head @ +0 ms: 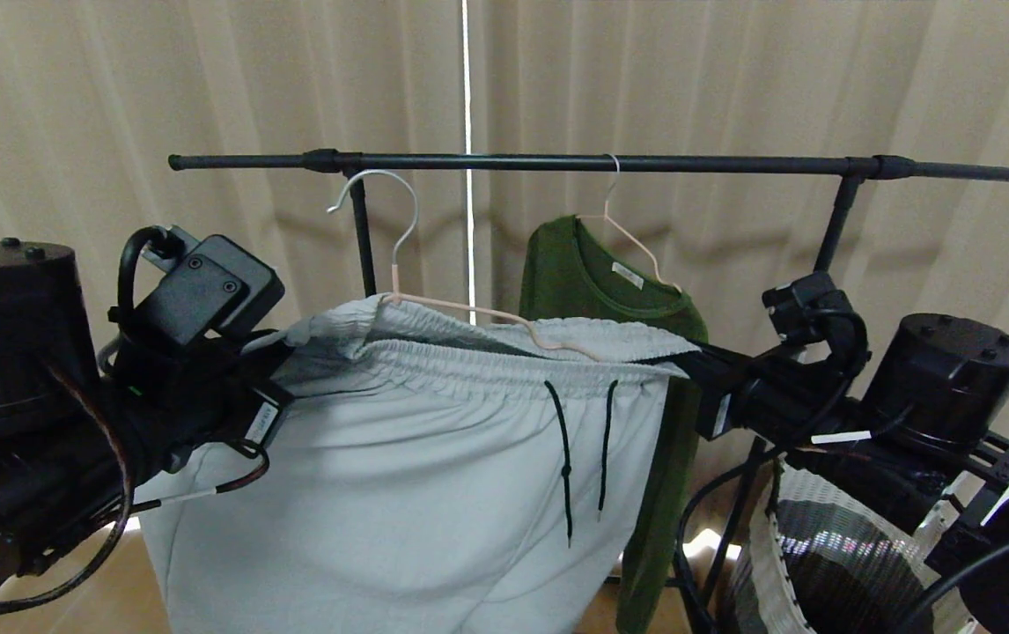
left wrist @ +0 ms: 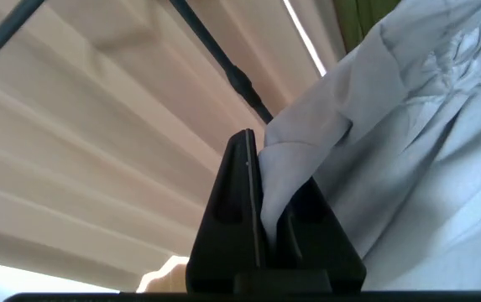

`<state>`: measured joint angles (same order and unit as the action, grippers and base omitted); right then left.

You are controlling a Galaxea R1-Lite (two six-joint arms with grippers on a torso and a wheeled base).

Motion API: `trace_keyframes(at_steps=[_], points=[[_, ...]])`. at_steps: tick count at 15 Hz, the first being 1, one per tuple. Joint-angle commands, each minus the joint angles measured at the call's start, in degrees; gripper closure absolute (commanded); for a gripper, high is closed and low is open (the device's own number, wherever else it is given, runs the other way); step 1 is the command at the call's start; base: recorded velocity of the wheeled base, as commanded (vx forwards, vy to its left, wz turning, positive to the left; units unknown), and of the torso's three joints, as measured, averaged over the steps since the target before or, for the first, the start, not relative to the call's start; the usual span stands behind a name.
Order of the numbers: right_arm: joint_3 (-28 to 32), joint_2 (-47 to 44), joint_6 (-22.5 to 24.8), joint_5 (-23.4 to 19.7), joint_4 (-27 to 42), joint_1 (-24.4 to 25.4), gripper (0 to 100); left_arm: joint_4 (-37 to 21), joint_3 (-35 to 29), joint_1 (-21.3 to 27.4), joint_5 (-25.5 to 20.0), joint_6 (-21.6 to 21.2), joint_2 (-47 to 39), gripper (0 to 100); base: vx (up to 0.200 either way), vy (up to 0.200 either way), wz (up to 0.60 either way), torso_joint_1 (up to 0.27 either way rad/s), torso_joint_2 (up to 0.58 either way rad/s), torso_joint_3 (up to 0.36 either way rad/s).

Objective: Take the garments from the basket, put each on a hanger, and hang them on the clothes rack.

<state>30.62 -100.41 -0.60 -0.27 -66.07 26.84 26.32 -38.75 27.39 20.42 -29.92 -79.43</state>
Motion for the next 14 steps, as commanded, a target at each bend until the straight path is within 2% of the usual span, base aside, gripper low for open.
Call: trace_keyframes(at_steps=[1, 3, 7, 11, 14], points=[[0.6, 2.2, 0.0, -0.2, 2.0, 2.7, 100, 0.0, -0.9, 0.0, 0.1, 0.0, -0.6, 100, 0.0, 0.0, 0.0, 0.0, 0.0, 0.0], [3.9, 3.8, 0.1, -0.1, 6.7, 7.3, 100, 0.0, -3.2, -0.4, 0.4, 0.5, -2.3, 100, 0.0, 0.0, 0.0, 0.0, 0.0, 0.0], [9.2, 3.9, 0.5, -0.1, 11.6, 8.3, 100, 0.0, -5.0, -2.1, 0.1, 1.3, -4.0, 100, 0.0, 0.0, 0.0, 0.0, 0.0, 0.0], [9.2, 4.1, 0.4, -0.1, 11.8, 11.1, 100, 0.0, -5.9, -2.0, 0.3, 1.3, -5.0, 100, 0.0, 0.0, 0.0, 0.0, 0.0, 0.0], [8.8, 4.1, 0.5, -0.1, 11.8, 11.5, 100, 0.0, -5.9, -2.1, 0.2, 1.4, -5.0, 100, 0.0, 0.0, 0.0, 0.0, 0.0, 0.0]])
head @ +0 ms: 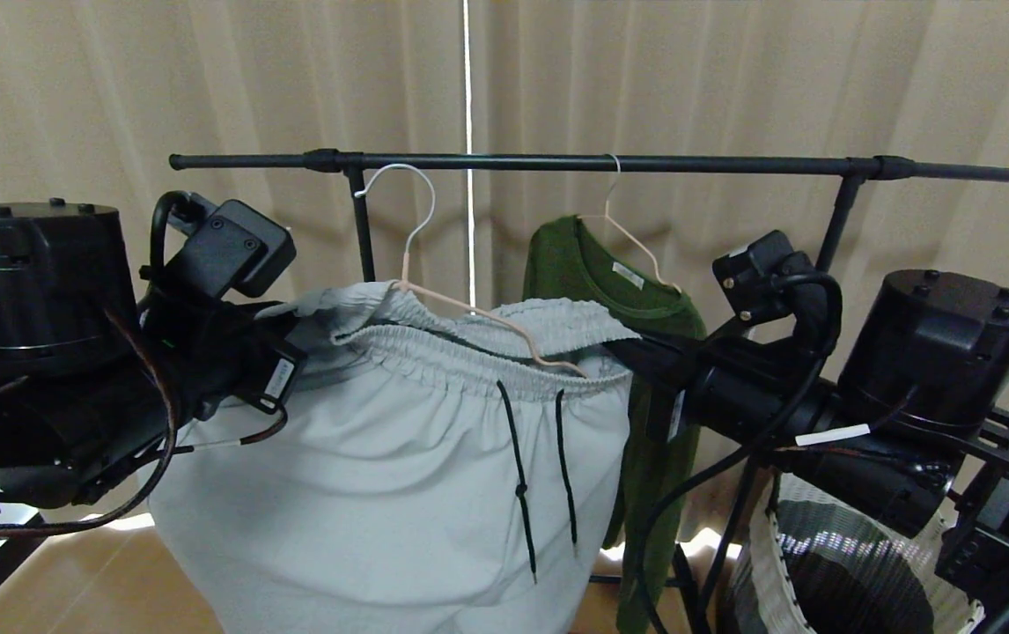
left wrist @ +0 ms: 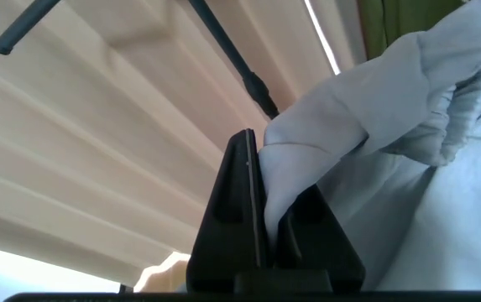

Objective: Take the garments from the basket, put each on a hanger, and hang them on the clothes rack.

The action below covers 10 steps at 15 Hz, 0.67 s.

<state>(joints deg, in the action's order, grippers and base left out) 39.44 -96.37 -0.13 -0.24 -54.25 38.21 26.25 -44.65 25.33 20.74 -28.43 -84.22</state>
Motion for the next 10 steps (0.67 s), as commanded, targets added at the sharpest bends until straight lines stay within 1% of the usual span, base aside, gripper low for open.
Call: trace_keyframes(at_steps=[1, 2, 3, 5, 7, 8, 10], points=[[-0.1, 0.0, 0.0, -0.1, 0.0, 0.1, 100, 0.0, 0.0, 0.0, -0.1, 0.6, -0.2, 100, 0.0, 0.0, 0.0, 0.0, 0.0, 0.0], [-0.1, 0.0, 0.0, -0.1, 0.0, 0.1, 100, 0.1, 0.1, 0.0, -0.1, 0.9, -0.2, 100, 0.0, 0.0, 0.0, 0.0, 0.0, 0.0], [-0.1, 0.0, 0.0, 0.0, -0.1, 0.2, 0, 0.0, 0.1, 0.0, -0.1, 0.9, -0.2, 100, 0.0, 0.0, 0.0, 0.0, 0.0, 0.0], [-1.7, 0.1, -0.1, 0.1, -0.9, 0.2, 0, 0.0, 0.1, 0.0, -0.5, 2.0, -0.2, 100, 0.0, 0.0, 0.0, 0.0, 0.0, 0.0], [-5.1, 0.8, 0.3, 0.1, -4.4, 0.3, 0, 0.1, 0.0, 0.0, -0.2, 2.3, -0.6, 100, 0.0, 0.0, 0.0, 0.0, 0.0, 0.0], [-7.5, 1.9, 2.2, 0.0, -6.7, 0.2, 0, 0.4, -0.1, -0.1, -0.1, 2.4, -1.4, 100, 0.0, 0.0, 0.0, 0.0, 0.0, 0.0], [-10.5, 4.1, 3.5, -0.2, -7.7, 0.1, 0, 1.3, -0.2, 0.0, -0.1, 2.4, -1.6, 100, 0.0, 0.0, 0.0, 0.0, 0.0, 0.0]])
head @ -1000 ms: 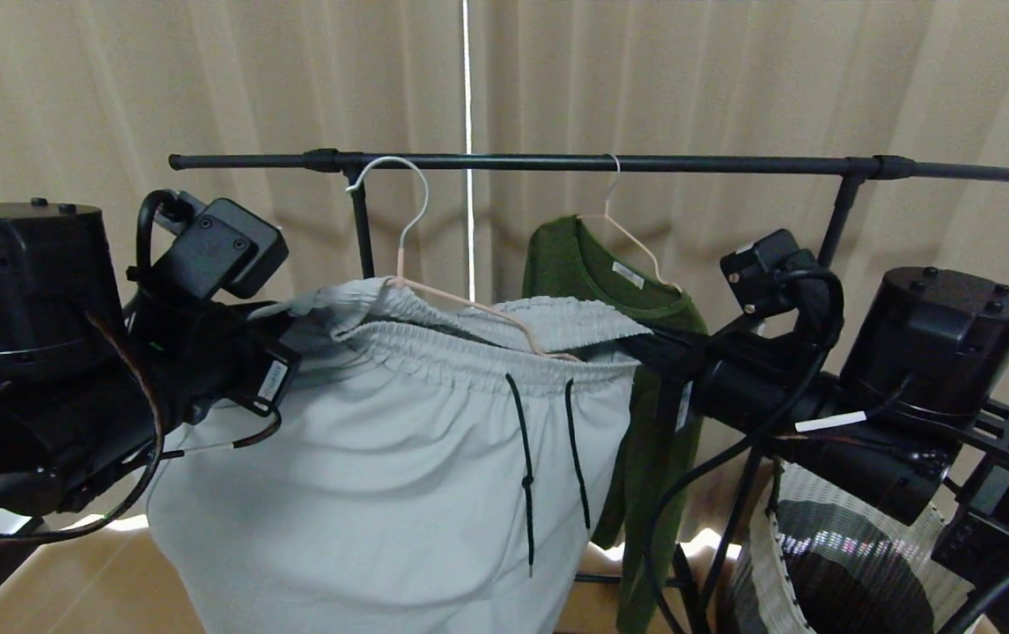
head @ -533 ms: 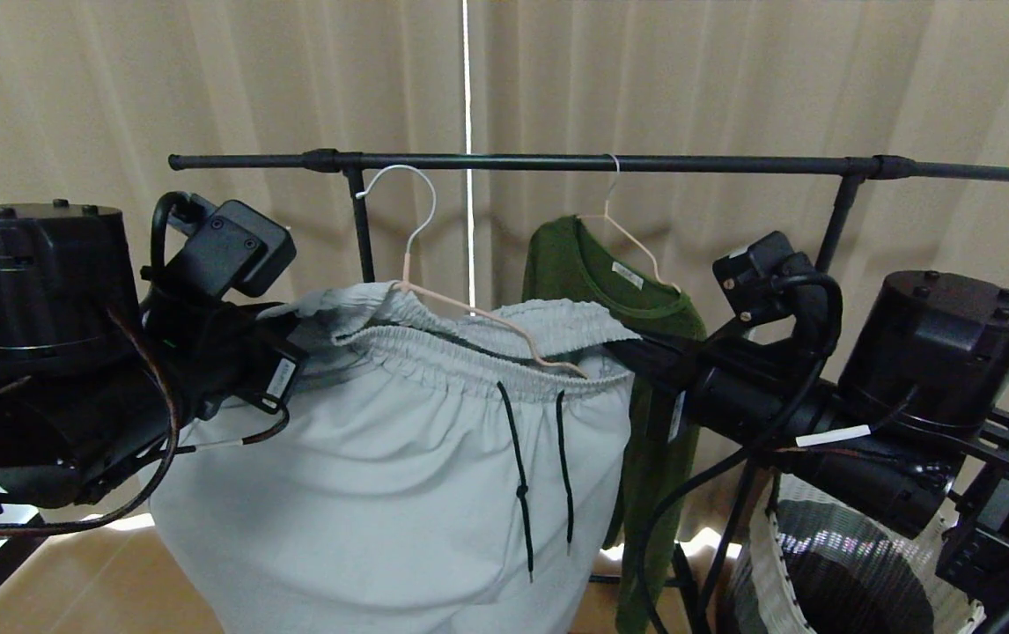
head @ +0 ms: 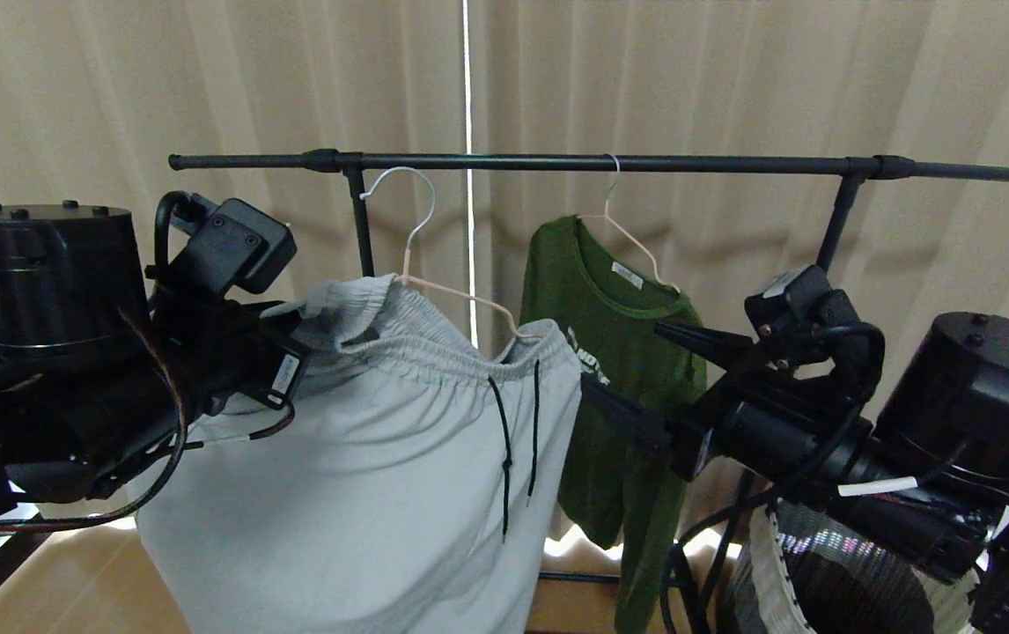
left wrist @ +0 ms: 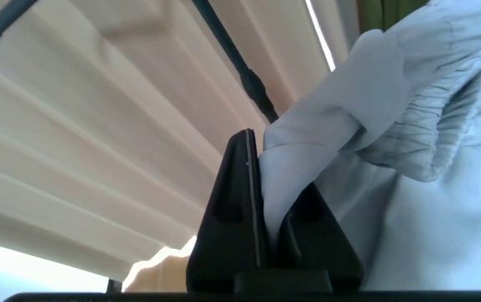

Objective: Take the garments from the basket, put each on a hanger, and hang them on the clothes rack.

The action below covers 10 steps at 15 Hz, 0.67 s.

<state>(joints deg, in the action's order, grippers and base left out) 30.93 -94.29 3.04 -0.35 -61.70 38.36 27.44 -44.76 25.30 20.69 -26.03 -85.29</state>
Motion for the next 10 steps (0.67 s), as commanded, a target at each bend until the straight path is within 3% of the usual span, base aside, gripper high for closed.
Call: trace_keyframes(at_steps=[1, 7, 10], points=[[-2.5, 2.7, 0.3, -0.2, -0.3, 0.0, 0, 0.2, -0.1, 0.0, 0.0, 0.0, -0.8, 100, 0.0, 0.0, 0.0, 0.0, 0.0, 0.0], [-5.0, 3.5, 0.4, -0.4, -0.4, 0.0, 0, 0.9, 0.3, 1.1, -0.4, 3.1, -1.5, 100, 0.0, 0.0, 0.0, 0.0, 0.0, 0.0], [-5.8, 3.9, 3.0, -3.8, -0.9, 0.1, 0, 1.0, 1.8, 4.4, -0.6, 5.0, -1.4, 100, 0.0, 0.0, 0.0, 0.0, 0.0, 0.0]])
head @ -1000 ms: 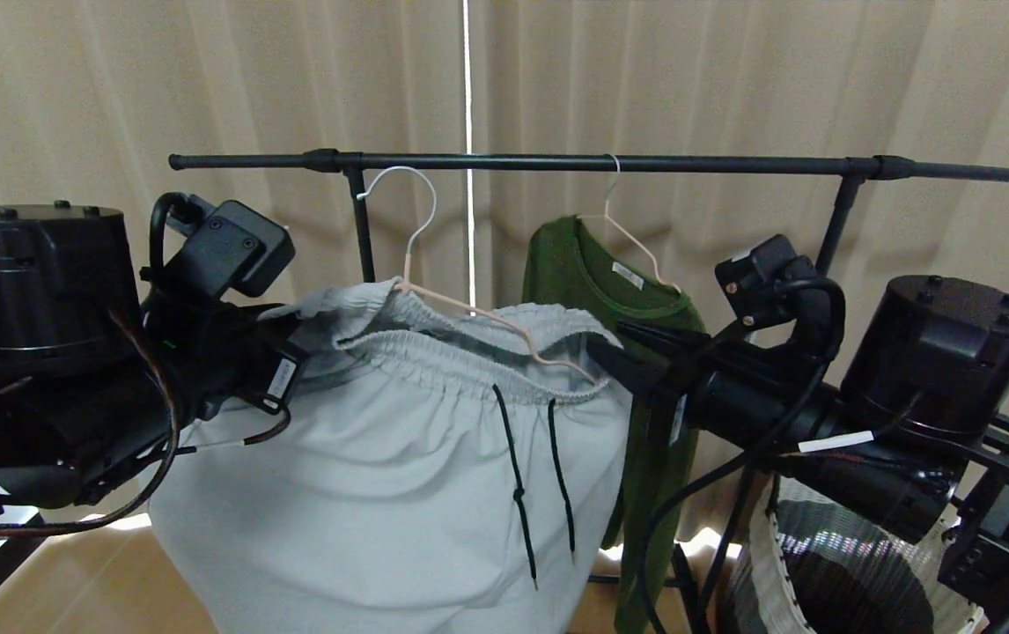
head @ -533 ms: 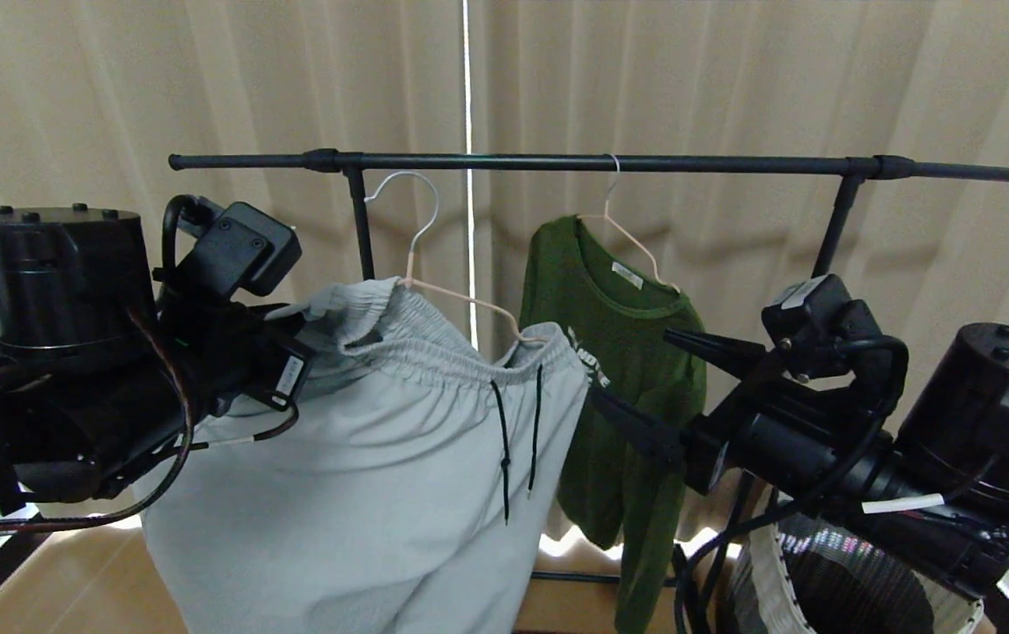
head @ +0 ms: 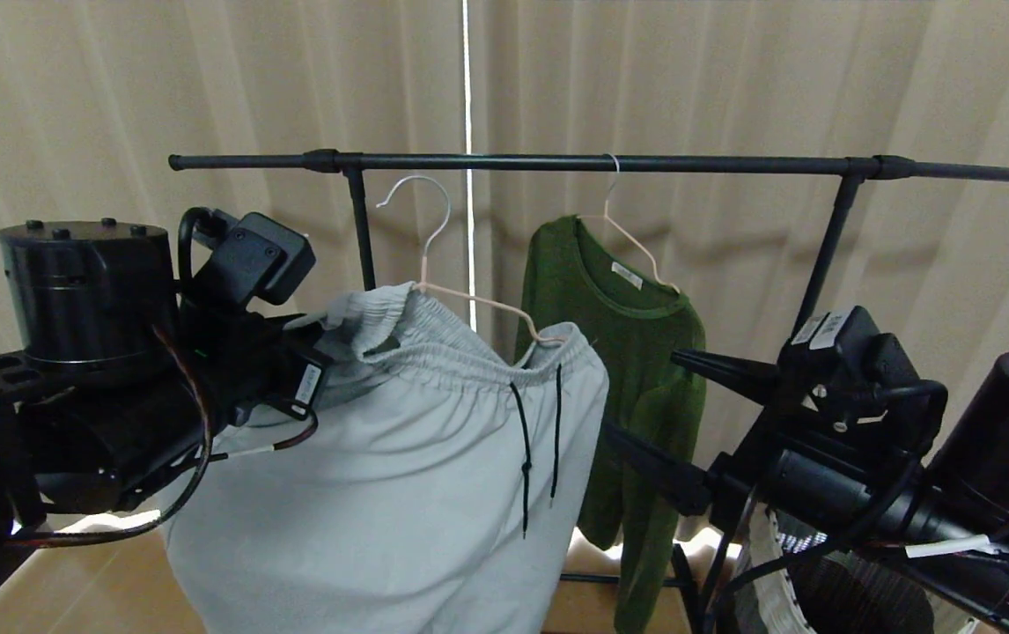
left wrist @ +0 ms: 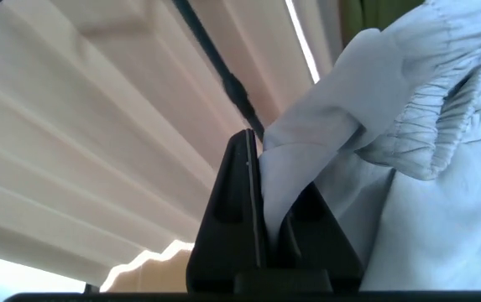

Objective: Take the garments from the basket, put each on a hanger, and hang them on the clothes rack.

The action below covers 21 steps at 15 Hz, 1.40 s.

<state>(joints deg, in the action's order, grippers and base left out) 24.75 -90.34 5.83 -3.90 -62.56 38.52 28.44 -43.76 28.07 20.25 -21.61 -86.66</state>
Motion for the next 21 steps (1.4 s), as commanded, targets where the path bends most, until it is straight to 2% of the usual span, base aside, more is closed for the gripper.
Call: trace_keyframes(at_steps=[1, 3, 4, 5, 8, 11, 21], points=[[1.4, -0.4, 1.0, -0.4, 0.1, 0.0, 0, 0.0, 1.1, 2.6, -0.1, 1.5, 0.0, 100, 0.0, 0.0, 0.0, 0.0, 0.0, 0.0], [5.0, -3.2, 5.2, -0.5, 0.2, -0.1, 0, 0.7, 2.5, 5.5, 0.0, 2.6, 0.5, 100, 0.0, 0.0, 0.0, 0.0, 0.0, 0.0], [5.0, -3.3, 5.3, -0.5, 0.2, -0.1, 0, 0.8, 2.6, 5.6, 0.0, 2.6, 0.4, 100, 0.0, 0.0, 0.0, 0.0, 0.0, 0.0], [8.4, -6.2, 9.3, -0.4, 0.7, -0.4, 0, 4.3, 4.7, 8.1, 0.1, 2.2, 0.5, 100, 0.0, 0.0, 0.0, 0.0, 0.0, 0.0], [12.6, -10.4, 14.1, 0.1, 2.8, -2.4, 0, 7.0, 6.3, 10.4, 0.2, 1.9, 0.5, 100, 0.0, 0.0, 0.0, 0.0, 0.0, 0.0], [15.9, -12.0, 14.7, 1.5, 3.5, -4.6, 0, 7.1, 7.9, 10.5, 0.2, 1.9, 1.7, 100, 0.0, 0.0, 0.0, 0.0, 0.0, 0.0], [15.6, -12.7, 16.0, 1.7, 4.3, -4.8, 0, 7.1, 7.8, 12.4, 0.1, 2.0, 1.9, 100, 0.0, 0.0, 0.0, 0.0, 0.0, 0.0]])
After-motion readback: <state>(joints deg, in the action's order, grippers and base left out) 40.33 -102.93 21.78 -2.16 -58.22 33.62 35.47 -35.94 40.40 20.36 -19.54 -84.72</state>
